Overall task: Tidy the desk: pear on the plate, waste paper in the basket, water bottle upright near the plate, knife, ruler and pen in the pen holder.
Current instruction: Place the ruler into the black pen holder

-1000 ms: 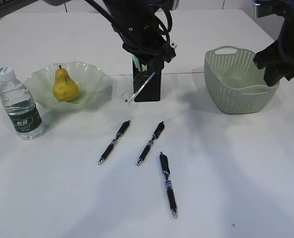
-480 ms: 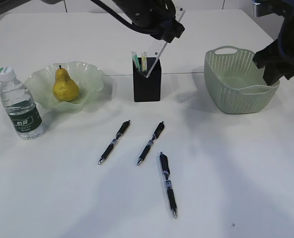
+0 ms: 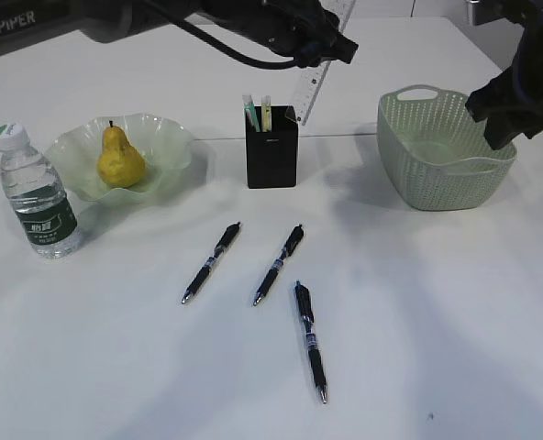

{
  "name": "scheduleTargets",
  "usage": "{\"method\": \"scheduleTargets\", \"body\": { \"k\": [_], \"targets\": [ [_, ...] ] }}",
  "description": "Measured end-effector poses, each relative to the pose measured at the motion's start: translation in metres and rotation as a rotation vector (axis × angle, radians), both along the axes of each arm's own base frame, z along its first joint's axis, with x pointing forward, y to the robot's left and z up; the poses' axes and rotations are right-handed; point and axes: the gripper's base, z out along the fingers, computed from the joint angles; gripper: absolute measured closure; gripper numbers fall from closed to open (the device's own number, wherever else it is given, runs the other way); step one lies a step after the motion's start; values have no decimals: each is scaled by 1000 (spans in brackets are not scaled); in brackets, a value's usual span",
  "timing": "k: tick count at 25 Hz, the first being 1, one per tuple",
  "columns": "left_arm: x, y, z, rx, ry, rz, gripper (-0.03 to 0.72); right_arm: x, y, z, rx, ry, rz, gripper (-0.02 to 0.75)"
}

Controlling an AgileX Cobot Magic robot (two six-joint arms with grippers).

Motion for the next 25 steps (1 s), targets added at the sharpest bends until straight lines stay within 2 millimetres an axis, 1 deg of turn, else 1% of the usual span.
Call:
{"method": "scheduleTargets", "body": {
  "k": [4, 8, 15, 24, 25],
  "targets": [
    [3, -1, -13, -42, -59, 8, 444, 0, -1, 0, -13, -3, 2, 386],
    [5, -2, -15, -88, -125, 15, 444, 0, -1, 0, -13, -5, 3, 386],
    [8, -1, -14, -121, -175, 24, 444, 1, -1, 1, -13, -11, 4, 386],
    [26, 26, -9, -176, -199, 97, 444, 1, -1, 1, -14, -17, 5, 386],
    [27, 27, -9, -180, -203, 100, 444, 1, -1, 1, -14, -17, 5, 386]
  ]
}}
